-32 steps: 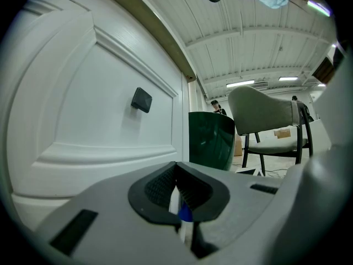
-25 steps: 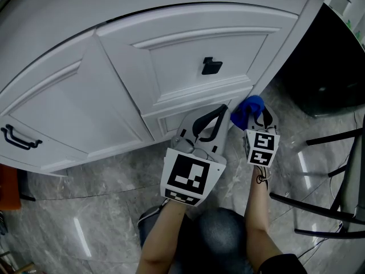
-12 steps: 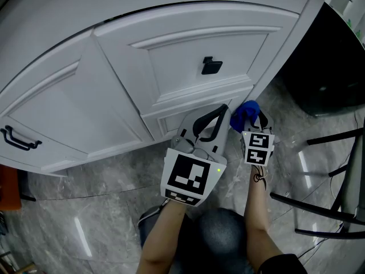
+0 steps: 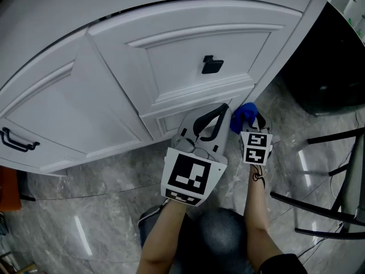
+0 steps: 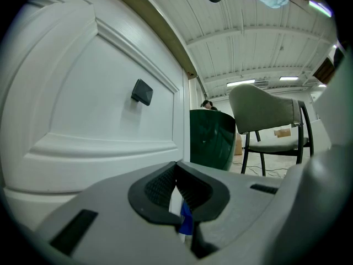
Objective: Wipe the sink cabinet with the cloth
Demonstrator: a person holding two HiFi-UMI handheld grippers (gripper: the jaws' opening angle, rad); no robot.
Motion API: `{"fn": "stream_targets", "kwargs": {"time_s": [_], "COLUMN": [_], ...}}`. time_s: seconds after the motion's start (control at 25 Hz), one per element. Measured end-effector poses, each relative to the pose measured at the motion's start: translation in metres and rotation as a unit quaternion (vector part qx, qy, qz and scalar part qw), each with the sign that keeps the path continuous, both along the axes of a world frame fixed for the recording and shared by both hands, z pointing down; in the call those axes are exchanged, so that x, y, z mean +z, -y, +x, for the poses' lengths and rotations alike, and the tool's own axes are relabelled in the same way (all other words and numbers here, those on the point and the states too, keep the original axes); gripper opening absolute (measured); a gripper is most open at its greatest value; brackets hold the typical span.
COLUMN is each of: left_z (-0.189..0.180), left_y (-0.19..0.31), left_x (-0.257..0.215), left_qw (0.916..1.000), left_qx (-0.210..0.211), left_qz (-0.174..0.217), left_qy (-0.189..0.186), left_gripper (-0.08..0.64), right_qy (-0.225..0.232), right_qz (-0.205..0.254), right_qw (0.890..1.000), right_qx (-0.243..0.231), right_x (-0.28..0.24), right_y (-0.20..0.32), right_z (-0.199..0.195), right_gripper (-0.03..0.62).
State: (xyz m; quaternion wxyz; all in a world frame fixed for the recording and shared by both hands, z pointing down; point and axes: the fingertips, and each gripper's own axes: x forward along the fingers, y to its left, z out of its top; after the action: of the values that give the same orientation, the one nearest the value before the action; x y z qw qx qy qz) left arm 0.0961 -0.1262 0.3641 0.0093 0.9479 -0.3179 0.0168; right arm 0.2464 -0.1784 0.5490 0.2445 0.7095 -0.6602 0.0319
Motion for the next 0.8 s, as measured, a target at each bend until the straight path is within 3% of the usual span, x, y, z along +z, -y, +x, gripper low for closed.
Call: {"fn": "stream_targets", "kwargs": {"time_s": [0.8], "left_z": [0.000], "left_y": [0.003], "left_x": [0.005], "left_qw": [1.0000], "left_qx": [0.000], "left_qz": [-0.004], "left_qy": [0.002], "left_gripper": [0.003], "right_qy": [0.012], "right_qz": [-0.061], "right_qw": [0.998], "right_qx": [0.009], "right_x": [0.054], "right_y": [0.000], "right_z": [-0.001], "right_gripper": [0.117]}}
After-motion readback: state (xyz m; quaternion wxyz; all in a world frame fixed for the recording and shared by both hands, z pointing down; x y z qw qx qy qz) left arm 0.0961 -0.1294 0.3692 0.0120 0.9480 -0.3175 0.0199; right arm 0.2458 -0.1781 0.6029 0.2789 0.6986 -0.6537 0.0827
